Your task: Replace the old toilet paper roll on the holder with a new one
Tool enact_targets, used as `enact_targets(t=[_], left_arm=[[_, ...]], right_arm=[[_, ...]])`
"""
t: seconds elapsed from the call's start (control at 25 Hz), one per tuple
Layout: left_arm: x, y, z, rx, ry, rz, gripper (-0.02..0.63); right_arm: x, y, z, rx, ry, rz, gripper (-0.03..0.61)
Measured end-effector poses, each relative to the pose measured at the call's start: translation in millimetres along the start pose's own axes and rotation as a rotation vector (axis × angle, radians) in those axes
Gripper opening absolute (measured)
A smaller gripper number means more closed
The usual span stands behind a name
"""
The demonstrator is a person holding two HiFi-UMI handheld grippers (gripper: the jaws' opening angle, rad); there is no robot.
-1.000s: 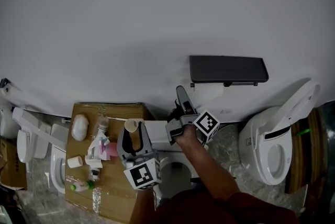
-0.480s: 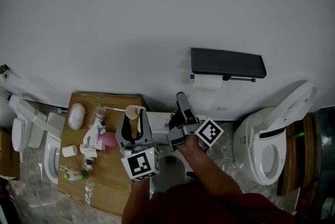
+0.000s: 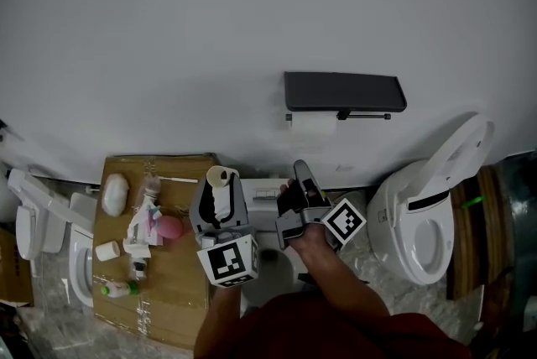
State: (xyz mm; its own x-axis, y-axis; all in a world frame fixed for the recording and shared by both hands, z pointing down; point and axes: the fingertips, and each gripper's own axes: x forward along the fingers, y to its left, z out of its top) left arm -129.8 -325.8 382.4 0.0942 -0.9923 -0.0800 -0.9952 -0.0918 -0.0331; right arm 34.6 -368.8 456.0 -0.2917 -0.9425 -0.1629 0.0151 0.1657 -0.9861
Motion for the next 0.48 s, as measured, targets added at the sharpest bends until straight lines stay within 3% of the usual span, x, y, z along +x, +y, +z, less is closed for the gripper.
enact_targets(t=[0.2, 0.48], left_arm=[[4.0, -31.2, 2.5, -0.020, 0.001, -0.077, 0.195], [2.0, -74.2, 3.8, -0.029, -0.006, -0.194, 0.195]], right_arm=[[-18.9, 8.8, 31.4, -0.048, -0.069, 0.018, 0.018], [-57.0, 16.2, 69.8, -0.221, -0.146, -0.025, 0.018]])
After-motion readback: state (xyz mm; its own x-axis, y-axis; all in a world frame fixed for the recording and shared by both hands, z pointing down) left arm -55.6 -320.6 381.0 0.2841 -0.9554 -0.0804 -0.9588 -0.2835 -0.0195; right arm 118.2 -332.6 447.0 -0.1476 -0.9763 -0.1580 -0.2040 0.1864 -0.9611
